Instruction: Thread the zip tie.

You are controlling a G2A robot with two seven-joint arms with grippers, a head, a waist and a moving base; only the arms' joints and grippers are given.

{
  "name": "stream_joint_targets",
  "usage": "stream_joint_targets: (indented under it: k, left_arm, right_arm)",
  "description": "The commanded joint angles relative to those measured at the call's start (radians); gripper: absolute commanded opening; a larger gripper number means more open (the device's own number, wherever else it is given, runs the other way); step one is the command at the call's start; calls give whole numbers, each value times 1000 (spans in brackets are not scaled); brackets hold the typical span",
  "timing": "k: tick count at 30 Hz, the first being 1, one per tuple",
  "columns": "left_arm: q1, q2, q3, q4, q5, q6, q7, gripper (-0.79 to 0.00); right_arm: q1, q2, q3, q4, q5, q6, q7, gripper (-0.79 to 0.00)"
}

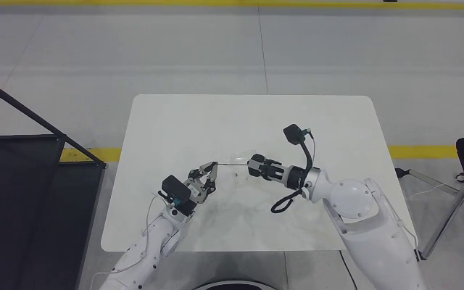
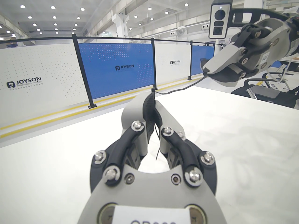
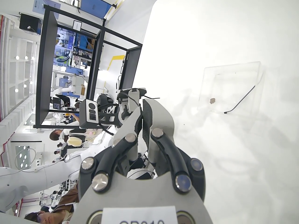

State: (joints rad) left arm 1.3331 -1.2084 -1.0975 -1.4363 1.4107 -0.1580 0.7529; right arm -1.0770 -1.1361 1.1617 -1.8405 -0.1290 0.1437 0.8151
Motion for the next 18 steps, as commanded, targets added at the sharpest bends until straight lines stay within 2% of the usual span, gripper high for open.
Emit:
stream_joint_targets:
  k: [1,18]
  left_arm:
    - [0,0,0,0,0,0,0,-785]
    - [0,0,0,0,0,0,0,-785]
  right_arm:
    - [1,0,-1,0,0,1,-1,-785]
    - [2,1,2,4,18,3,-5,-785]
